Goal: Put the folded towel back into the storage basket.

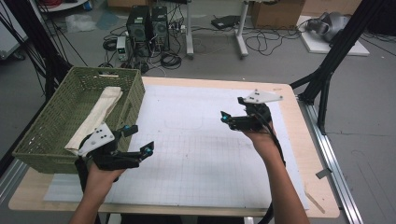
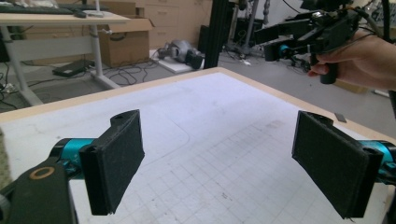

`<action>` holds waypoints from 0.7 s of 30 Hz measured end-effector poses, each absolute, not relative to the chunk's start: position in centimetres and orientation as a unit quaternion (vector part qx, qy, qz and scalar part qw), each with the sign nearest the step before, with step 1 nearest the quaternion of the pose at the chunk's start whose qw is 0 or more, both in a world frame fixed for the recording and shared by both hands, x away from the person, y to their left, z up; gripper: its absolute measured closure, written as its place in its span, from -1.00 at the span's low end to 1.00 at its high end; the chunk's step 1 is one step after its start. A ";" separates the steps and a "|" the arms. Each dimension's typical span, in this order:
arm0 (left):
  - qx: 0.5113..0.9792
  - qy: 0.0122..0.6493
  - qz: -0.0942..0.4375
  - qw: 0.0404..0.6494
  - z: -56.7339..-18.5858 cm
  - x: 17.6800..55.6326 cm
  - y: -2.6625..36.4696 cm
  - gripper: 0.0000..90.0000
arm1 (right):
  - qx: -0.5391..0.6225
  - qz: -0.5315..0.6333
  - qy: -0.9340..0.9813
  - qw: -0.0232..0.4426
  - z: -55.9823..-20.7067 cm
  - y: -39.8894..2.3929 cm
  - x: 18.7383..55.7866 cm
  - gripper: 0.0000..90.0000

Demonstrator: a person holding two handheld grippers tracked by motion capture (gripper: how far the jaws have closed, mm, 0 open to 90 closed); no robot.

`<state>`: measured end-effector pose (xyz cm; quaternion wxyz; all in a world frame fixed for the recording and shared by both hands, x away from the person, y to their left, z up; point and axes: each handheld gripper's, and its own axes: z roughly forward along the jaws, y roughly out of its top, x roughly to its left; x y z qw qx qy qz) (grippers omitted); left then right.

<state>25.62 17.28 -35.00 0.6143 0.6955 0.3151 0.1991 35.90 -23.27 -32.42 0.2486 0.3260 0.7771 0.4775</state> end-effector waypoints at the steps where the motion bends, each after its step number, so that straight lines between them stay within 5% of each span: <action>1: 0.699 0.312 0.195 0.613 -35.2 25.7 17.0 -0.63 | 0.332 0.477 0.775 0.249 -32.8 -23.9 35.5 -0.64; 21: 0.735 0.285 0.149 0.597 -40.2 27.4 12.6 -0.62 | 0.396 0.450 0.743 0.296 -38.2 -30.8 28.1 -0.64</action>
